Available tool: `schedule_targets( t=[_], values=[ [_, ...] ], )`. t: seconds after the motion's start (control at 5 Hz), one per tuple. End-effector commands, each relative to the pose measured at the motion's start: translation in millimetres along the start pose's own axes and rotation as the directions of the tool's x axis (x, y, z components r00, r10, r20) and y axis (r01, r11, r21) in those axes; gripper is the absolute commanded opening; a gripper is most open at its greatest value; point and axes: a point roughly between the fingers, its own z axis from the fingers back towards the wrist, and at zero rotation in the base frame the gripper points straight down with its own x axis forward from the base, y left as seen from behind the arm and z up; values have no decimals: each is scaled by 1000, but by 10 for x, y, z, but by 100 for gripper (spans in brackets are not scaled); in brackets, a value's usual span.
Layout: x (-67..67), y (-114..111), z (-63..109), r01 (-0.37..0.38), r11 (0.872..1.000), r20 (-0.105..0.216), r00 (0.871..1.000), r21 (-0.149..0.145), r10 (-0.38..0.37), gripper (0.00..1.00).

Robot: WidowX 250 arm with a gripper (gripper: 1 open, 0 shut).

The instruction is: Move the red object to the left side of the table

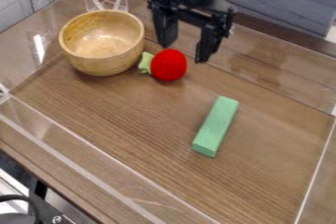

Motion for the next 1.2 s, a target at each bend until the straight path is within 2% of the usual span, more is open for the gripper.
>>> schedule_targets(
  t=[0.0, 0.2, 0.4, 0.6, 0.8, 1.0],
  values=[
    [-33, -200, 125, -14, 1000, 58, 998, -8, 15, 100],
    [110, -113, 182, 44, 999, 72, 996, -15, -43, 100],
    [146, 70, 211, 68, 998, 76, 995, -1, -68, 100],
    [92, 120, 191, 60, 998, 66, 996, 2, -60, 100],
    [-21, 2, 179, 90, 996, 48, 995, -1, -90, 100],
    [31, 53, 196, 63, 998, 64, 996, 2, -63, 100]
  ],
)
